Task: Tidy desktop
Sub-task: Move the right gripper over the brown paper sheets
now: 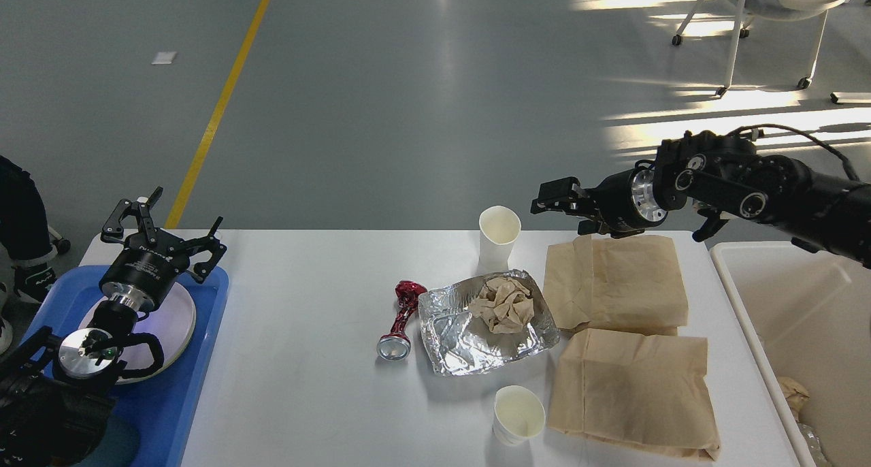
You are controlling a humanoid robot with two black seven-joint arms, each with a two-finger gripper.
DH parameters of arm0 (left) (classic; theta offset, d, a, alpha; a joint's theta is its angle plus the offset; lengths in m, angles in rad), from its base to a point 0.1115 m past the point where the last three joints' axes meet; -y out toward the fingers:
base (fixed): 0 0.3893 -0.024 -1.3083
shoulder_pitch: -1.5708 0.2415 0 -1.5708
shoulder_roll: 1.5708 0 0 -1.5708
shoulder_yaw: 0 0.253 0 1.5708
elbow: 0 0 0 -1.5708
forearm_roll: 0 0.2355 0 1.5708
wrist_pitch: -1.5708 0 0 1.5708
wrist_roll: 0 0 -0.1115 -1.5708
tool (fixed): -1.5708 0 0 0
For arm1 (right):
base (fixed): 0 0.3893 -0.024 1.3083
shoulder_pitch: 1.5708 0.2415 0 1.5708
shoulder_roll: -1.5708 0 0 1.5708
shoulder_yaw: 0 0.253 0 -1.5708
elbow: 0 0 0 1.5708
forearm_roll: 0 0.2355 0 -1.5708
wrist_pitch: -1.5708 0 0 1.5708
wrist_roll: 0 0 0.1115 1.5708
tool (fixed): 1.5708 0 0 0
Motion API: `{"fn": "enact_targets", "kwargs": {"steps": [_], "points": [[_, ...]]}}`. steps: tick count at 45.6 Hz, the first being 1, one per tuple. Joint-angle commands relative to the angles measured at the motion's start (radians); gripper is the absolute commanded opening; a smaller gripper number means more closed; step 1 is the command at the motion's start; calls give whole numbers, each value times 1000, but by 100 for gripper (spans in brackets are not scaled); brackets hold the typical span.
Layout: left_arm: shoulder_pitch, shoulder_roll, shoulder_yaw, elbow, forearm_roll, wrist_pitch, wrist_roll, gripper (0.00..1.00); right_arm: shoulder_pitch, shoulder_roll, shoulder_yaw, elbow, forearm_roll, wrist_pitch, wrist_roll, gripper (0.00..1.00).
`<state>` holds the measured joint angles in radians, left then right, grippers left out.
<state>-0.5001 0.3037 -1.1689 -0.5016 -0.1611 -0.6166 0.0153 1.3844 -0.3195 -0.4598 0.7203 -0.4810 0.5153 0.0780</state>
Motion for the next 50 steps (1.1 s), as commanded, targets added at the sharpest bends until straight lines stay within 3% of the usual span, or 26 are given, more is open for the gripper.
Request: {"fn": "enact_targets", "kwargs": {"steps": [1, 15, 28, 44, 50], "points": [[0, 0, 0, 0, 0, 0, 0, 96, 67, 65, -196, -2, 48, 2, -50, 100], [0, 0, 0, 0, 0, 0, 0, 96, 185, 168, -491, 5, 171, 31, -52, 100], [0, 0, 0, 0, 0, 0, 0, 96, 295, 165, -576, 18, 435, 46, -50, 100], [0, 0, 0, 0, 0, 0, 0, 96, 372, 157, -588, 77, 440, 66, -50, 100], [0, 0, 0, 0, 0, 0, 0, 96, 432, 157, -609, 82, 437, 161, -52, 100]]}}
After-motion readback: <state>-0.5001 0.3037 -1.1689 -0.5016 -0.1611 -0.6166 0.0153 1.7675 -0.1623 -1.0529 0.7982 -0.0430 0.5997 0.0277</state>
